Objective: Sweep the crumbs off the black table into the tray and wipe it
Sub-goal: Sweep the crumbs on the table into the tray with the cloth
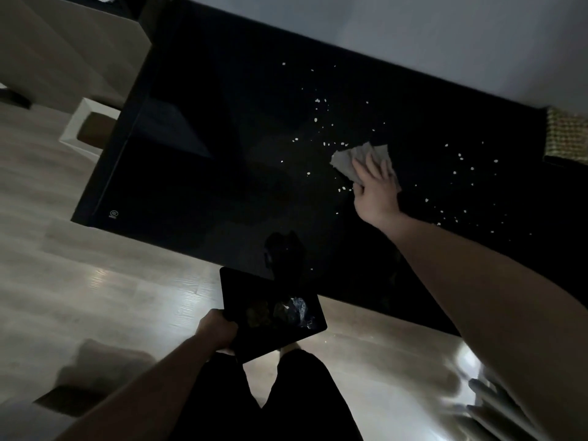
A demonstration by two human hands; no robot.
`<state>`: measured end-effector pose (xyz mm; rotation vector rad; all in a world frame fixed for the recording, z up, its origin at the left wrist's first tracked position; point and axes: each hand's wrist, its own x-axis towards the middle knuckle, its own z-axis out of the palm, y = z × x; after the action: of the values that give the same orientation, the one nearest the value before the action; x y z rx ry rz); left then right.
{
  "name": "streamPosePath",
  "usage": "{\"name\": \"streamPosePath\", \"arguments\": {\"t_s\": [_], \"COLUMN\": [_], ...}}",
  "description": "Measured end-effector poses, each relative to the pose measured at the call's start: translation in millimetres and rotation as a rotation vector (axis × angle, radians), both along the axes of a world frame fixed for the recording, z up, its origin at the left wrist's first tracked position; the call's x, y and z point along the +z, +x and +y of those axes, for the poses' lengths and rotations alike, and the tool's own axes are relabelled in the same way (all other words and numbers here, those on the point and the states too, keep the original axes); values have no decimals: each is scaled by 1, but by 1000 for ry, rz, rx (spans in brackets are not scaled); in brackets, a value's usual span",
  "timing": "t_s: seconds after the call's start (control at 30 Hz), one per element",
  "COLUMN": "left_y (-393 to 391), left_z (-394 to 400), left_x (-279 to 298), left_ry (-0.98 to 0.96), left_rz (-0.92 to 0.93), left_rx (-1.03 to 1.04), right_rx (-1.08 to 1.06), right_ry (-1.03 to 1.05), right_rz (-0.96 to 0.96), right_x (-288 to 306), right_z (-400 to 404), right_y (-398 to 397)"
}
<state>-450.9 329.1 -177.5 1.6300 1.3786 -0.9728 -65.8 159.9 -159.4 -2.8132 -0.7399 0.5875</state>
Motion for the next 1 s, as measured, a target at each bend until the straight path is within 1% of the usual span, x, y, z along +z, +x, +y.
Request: {"name": "streamPosePath", "arguments": {"t_s": [0.13, 0.2, 0.27, 0.37, 0.47, 0.57, 0.63, 0.77, 0.83, 0.93, 1.0], "left_y": [0, 1, 1, 0, -2, -3, -3, -5, -8, -11, -13], "left_z": [-3, -4, -3, -4, -4, -1, 0, 4, 8, 14, 18], "left_x": [4, 7, 11, 15, 18, 17, 19, 18, 16, 14, 11], "left_ry": [12, 11, 7, 6, 4, 5, 4, 1, 1, 6, 15], "left_rz": [-14, -15, -11, -15, -15, -13, -6, -7, -13, -31, -37], "left_rx": [-9, -23, -25, -22, -53, -79, -98, -124, -131, -113, -121], "right_rx": [129, 165, 174, 122, -35, -159, -223, -318, -328, -360, -373], "right_ry": [217, 291, 318, 378, 498, 616, 633, 666, 654, 628, 602], "right_rz": [1, 47, 122, 245, 389, 429, 380, 229, 178, 169, 122], "right_x": [-7, -7, -4, -5, 11, 36, 47, 56, 58, 57, 53], "right_z": [-19, -27, -34, -38, -33, -29, -28, -16, -7, 17, 36], "right_y": [-79, -130, -178, -239, -263, -255, -232, -156, -117, -62, -29]}}
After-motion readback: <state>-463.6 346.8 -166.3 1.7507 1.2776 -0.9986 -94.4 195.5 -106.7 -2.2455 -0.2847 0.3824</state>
